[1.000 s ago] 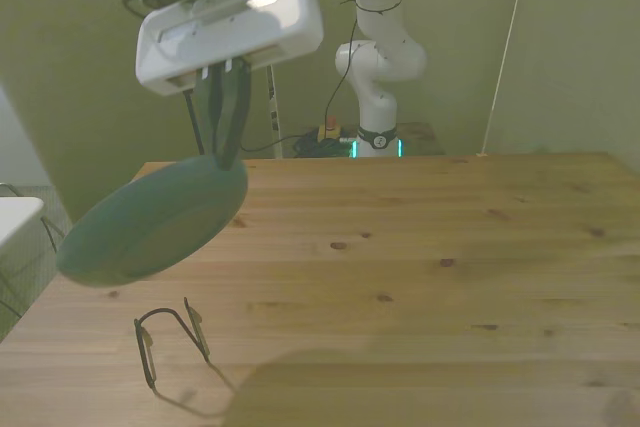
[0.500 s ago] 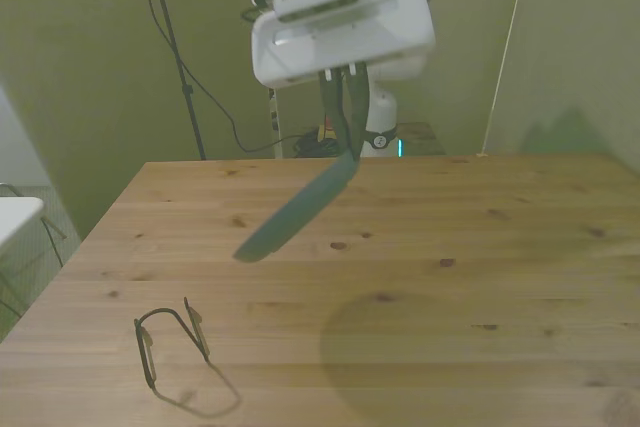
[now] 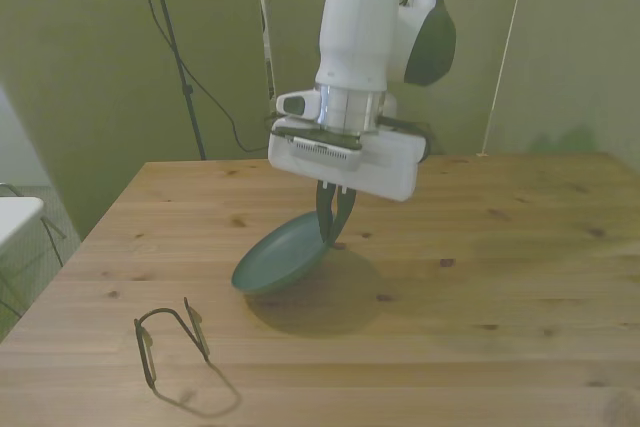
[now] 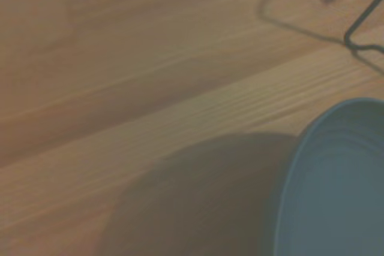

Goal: Unload the plate

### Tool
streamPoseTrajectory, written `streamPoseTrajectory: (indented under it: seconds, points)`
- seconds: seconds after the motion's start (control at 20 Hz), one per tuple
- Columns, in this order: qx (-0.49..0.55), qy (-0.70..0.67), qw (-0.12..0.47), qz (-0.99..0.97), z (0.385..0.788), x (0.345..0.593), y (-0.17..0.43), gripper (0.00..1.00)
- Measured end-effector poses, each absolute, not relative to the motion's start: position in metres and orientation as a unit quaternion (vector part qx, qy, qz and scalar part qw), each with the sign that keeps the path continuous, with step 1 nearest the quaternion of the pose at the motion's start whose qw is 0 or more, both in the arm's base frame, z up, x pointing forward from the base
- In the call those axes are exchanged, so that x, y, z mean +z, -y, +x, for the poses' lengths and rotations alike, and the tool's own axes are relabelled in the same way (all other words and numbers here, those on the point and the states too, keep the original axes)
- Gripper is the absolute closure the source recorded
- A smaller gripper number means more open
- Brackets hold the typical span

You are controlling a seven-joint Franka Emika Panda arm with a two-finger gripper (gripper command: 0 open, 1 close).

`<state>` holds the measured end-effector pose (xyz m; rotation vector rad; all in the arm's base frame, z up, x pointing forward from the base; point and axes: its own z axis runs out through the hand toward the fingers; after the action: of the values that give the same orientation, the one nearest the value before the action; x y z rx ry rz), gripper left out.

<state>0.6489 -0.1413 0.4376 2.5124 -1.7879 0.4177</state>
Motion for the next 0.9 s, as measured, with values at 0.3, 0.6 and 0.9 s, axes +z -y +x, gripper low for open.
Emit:
streamPoseTrajectory:
  seconds: [0.3,0.6,0.9]
  points:
    - [0.138,0.577,0.019,0.805,0.660,0.398,0.145,1.00]
    - [0.149,0.577,0.017,0.803,0.665,0.377,0.151,0.00]
    - [0.155,0.577,0.012,0.802,0.667,0.377,0.150,0.00]
